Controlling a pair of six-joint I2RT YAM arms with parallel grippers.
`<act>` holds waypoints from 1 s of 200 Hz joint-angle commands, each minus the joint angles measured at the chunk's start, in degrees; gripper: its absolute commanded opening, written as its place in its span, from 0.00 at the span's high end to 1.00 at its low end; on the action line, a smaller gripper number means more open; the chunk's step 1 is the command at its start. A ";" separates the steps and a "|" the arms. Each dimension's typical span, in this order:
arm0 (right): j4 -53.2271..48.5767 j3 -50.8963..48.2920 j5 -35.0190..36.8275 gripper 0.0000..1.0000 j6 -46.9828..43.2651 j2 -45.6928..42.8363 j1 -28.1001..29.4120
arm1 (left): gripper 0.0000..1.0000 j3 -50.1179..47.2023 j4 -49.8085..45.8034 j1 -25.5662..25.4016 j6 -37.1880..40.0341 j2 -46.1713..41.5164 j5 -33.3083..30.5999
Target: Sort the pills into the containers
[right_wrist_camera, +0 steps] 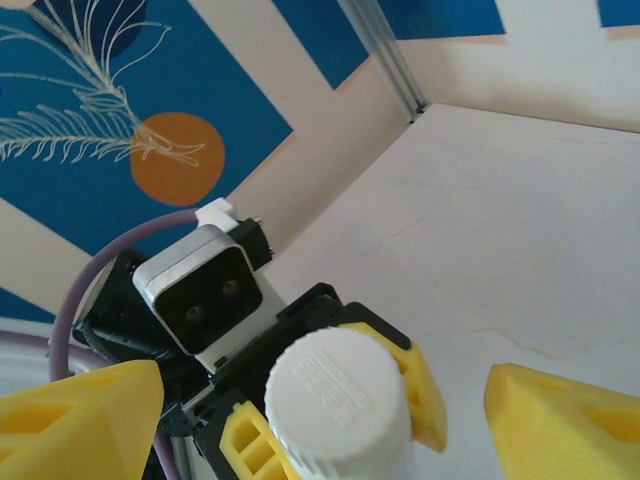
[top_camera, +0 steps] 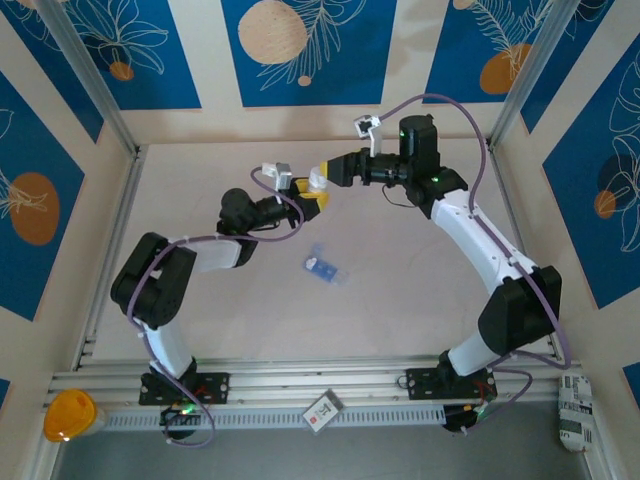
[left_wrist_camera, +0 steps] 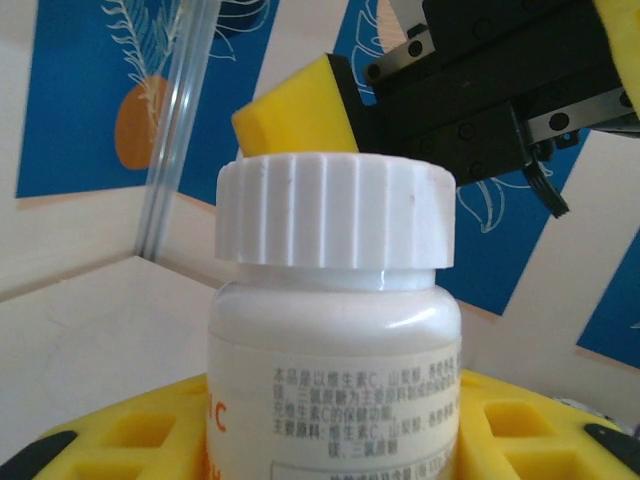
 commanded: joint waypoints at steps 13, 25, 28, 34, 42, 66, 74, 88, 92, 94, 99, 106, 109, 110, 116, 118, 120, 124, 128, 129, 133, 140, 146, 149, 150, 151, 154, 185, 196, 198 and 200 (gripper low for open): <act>-3.75 3.26 -2.16 0.20 -3.40 1.88 1.33 | 1.00 2.15 5.43 0.55 -3.53 0.62 3.48; -3.76 3.26 -1.72 0.21 -3.47 2.25 1.55 | 1.00 2.15 5.32 0.55 -3.59 0.58 3.65; -3.70 3.21 -1.62 0.22 -3.44 2.33 1.55 | 1.00 2.16 5.30 0.55 -3.59 0.52 3.70; -3.62 3.11 -1.43 0.23 -3.30 2.47 1.62 | 1.00 2.14 5.08 0.55 -3.55 0.49 3.74; -3.42 3.14 -1.43 0.24 -3.10 2.65 1.64 | 1.00 2.15 5.02 0.56 -3.47 0.40 3.83; -3.44 3.07 -1.10 0.28 -3.02 2.96 1.95 | 1.00 2.14 4.99 0.55 -3.52 0.31 3.83; -3.42 3.03 -1.08 0.29 -3.02 3.04 1.99 | 1.00 2.22 4.99 0.57 -3.54 0.31 3.83; -3.49 2.87 -0.77 0.33 -3.00 3.14 2.16 | 1.00 2.32 4.99 0.56 -3.55 0.31 3.83; -3.49 2.84 -0.77 0.35 -3.01 3.14 2.23 | 1.00 2.37 4.97 0.55 -3.59 0.32 3.83; -3.49 2.87 -0.80 0.36 -3.00 3.14 2.23 | 1.00 2.36 4.99 0.55 -3.56 0.32 3.83; -3.49 2.81 -0.82 0.38 -2.94 3.21 2.25 | 1.00 2.33 4.95 0.55 -3.65 0.31 3.83; -3.52 2.76 -0.73 0.41 -2.99 3.23 2.27 | 1.00 2.33 4.99 0.57 -3.64 0.34 3.91; -3.61 2.67 -0.61 0.43 -2.98 3.23 2.28 | 1.00 2.46 4.99 0.61 -3.65 0.34 3.92; -3.64 2.70 -0.62 0.43 -2.95 3.27 2.31 | 1.00 2.44 4.99 0.58 -3.64 0.33 3.92; -3.66 2.73 -0.64 0.45 -2.96 3.31 2.34 | 1.00 2.45 4.96 0.57 -3.63 0.30 3.96; -3.66 2.64 -0.64 0.46 -2.99 3.31 2.34 | 1.00 2.49 4.94 0.56 -3.68 0.31 3.99; -3.71 2.62 -0.62 0.47 -3.00 3.36 2.38 | 1.00 2.53 4.98 0.55 -3.67 0.31 4.02; -3.75 2.64 -0.64 0.49 -3.02 3.34 2.43 | 1.00 2.55 4.91 0.57 -3.64 0.25 4.01; -3.80 2.53 -0.56 0.50 -3.00 3.40 2.43 | 1.00 2.59 4.89 0.55 -3.68 0.23 3.94; -3.82 2.54 -0.51 0.51 -3.00 3.35 2.47 | 1.00 2.59 4.90 0.55 -3.66 0.23 3.97; -3.76 2.48 -0.40 0.52 -3.03 3.39 2.51 | 1.00 2.60 4.85 0.55 -3.64 0.23 4.00; -3.83 2.40 -0.25 0.54 -2.87 3.42 2.56 | 1.00 2.68 4.82 0.55 -3.65 0.23 4.05; -3.84 2.38 -0.12 0.56 -2.76 3.44 2.65 | 1.00 2.73 4.81 0.54 -3.67 0.22 4.00; -3.84 2.26 -0.05 0.57 -2.85 3.48 2.68 | 1.00 2.84 4.82 0.59 -3.65 0.15 4.00; -3.84 2.23 -0.04 0.57 -2.84 3.49 2.68 | 1.00 2.85 4.77 0.57 -3.64 0.14 3.96; -3.84 2.26 -0.03 0.57 -2.83 3.49 2.69 | 1.00 2.81 4.75 0.56 -3.59 0.14 3.94; -3.84 2.18 0.09 0.58 -2.82 3.44 2.77 | 1.00 2.79 4.71 0.55 -3.55 0.07 3.84; -3.40 0.83 4.43 0.60 -1.96 3.31 4.03 | 1.00 3.21 1.62 0.16 -1.20 -1.42 1.72; -2.91 0.05 6.44 0.61 -1.50 3.29 4.64 | 1.00 3.35 -1.76 -0.23 1.35 -2.87 0.52; -2.88 -0.05 6.89 0.62 -1.40 3.24 4.74 | 1.00 3.33 -2.41 -0.39 1.96 -3.19 0.30; -2.81 -0.21 7.33 0.62 -1.37 3.18 4.90 | 1.00 3.33 -3.10 -0.52 2.56 -3.44 -0.04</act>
